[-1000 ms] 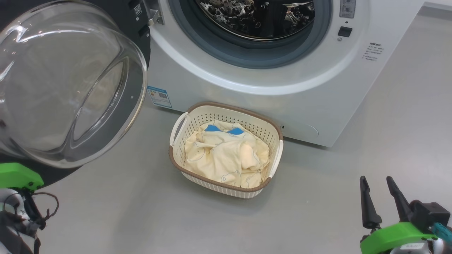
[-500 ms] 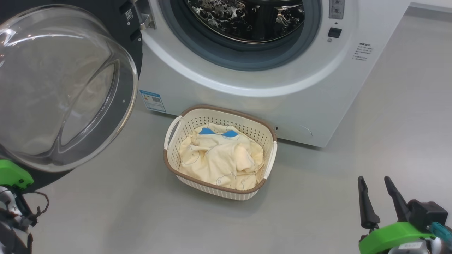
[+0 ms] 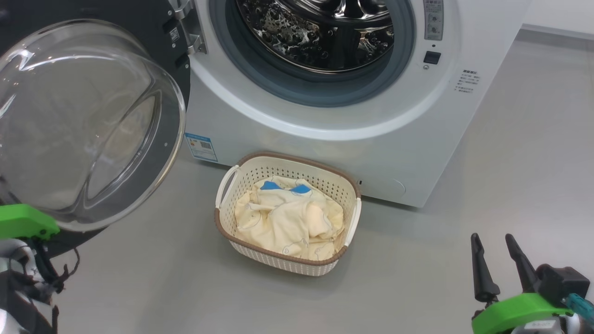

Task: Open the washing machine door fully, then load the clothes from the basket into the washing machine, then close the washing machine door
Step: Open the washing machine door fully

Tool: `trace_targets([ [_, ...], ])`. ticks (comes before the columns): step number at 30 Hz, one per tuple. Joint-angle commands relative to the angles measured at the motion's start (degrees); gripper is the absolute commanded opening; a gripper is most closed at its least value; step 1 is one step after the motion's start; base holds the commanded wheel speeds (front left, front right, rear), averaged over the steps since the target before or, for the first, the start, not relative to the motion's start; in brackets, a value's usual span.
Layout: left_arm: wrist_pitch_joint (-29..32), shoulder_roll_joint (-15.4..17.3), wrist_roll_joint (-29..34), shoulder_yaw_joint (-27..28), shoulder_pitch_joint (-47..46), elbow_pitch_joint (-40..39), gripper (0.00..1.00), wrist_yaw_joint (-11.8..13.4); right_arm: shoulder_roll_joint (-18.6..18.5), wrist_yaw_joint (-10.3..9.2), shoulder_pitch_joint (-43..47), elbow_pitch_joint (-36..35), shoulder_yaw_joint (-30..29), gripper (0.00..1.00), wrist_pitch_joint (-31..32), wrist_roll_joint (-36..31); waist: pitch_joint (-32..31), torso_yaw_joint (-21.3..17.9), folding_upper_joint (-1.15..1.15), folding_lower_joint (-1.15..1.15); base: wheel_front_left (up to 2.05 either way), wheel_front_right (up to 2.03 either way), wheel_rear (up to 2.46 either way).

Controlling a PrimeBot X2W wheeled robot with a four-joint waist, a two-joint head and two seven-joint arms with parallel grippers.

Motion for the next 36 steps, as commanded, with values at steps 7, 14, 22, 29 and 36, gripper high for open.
trace_targets([
  [7,-0.3,-1.2,1.4,-1.8,5.1,-14.4,0.57,-1.5,-0.9,0.10,-1.0,-1.8,1.5,1.00,-0.5,0.7,-1.9,0.0,0.00,0.00,0.00,0.00,0.00],
  [14,1.7,-2.3,3.2,-5.9,12.0,-26.1,1.00,-2.2,-0.9,0.10,-0.8,-2.1,1.7,1.00,-0.5,0.4,-3.5,-1.7,0.00,0.00,0.00,0.00,0.00],
  [22,1.5,-3.2,2.3,-10.4,20.7,-34.2,1.00,-6.5,-0.9,0.10,-1.0,-3.3,1.9,1.00,-0.5,-0.4,-3.8,-6.6,0.00,0.00,0.00,0.00,0.00],
  [29,-0.4,-4.2,0.7,-8.7,28.3,-33.2,1.00,-9.1,-0.9,0.10,-0.9,-4.7,2.0,1.00,-0.5,-0.8,-3.8,-11.9,0.00,0.00,0.00,0.00,0.00],
  [36,-0.6,-6.7,3.2,-4.5,31.4,-34.0,1.00,-12.5,-0.9,0.10,-0.8,-5.9,2.0,1.00,-0.5,-1.2,-3.0,-15.3,0.00,0.00,0.00,0.00,0.00],
])
